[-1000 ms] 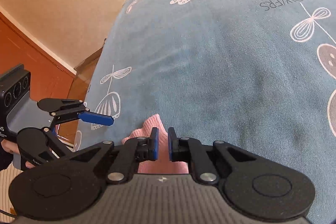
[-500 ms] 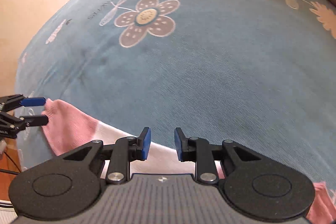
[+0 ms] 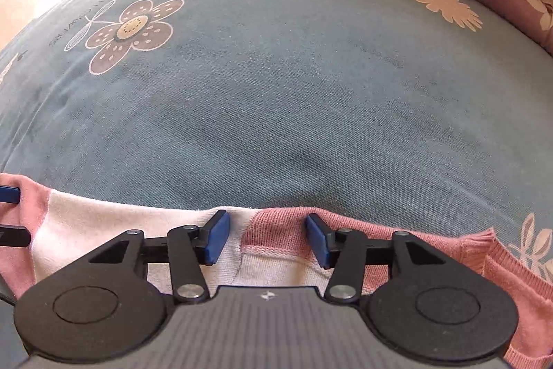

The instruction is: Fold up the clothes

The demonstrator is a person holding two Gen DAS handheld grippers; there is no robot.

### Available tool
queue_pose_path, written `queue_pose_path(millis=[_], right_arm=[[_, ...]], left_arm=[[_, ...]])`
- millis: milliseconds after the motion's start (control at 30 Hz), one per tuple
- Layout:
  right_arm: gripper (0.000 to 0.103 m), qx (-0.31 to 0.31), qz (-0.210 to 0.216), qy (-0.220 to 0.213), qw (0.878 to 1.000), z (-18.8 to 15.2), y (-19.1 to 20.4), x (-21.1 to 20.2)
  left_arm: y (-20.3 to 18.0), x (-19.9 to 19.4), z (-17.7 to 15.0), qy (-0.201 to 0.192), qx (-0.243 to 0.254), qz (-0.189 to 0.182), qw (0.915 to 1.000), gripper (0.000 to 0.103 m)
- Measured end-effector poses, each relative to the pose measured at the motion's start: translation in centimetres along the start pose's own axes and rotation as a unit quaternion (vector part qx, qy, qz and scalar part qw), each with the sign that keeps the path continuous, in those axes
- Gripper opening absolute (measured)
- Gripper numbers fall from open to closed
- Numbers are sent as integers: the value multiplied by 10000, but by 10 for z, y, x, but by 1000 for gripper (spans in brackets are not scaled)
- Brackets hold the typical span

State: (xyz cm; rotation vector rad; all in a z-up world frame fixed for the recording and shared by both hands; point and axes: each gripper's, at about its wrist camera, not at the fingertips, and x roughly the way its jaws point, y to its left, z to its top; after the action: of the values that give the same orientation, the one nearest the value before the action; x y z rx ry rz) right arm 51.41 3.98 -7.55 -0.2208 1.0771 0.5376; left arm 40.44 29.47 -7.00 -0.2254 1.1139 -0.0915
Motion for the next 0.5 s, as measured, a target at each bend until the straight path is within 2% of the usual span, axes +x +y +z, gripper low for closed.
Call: queue_pose_path(millis=[100,200,267,333,400,500], right_arm=[[56,-172,34,-35,9998,-3,-4,-19],[58,-100,13,-100,9999,-21,-10,-49],[59,28,31,36,10000,-43,-10,-64],[60,151,51,178,9997,-65,-10,-79],[60,291,110,331,9990,-85,-8,-88],[60,588,253,426,9970,-106,-5,-95]], left_arm=[[-5,-10,6,-24,40,2,10000,80],[-5,-29,-3,-79,-83,-33,9999,80],[-3,-39,-11,-64,-333,-36,9994,80],[1,-49,-22,-46,-800,-90,9967,80],[7,-59,-39,-62,-1456,-225,9891,80],[20,-64,-69,-50,-2502,-582,9664,80]])
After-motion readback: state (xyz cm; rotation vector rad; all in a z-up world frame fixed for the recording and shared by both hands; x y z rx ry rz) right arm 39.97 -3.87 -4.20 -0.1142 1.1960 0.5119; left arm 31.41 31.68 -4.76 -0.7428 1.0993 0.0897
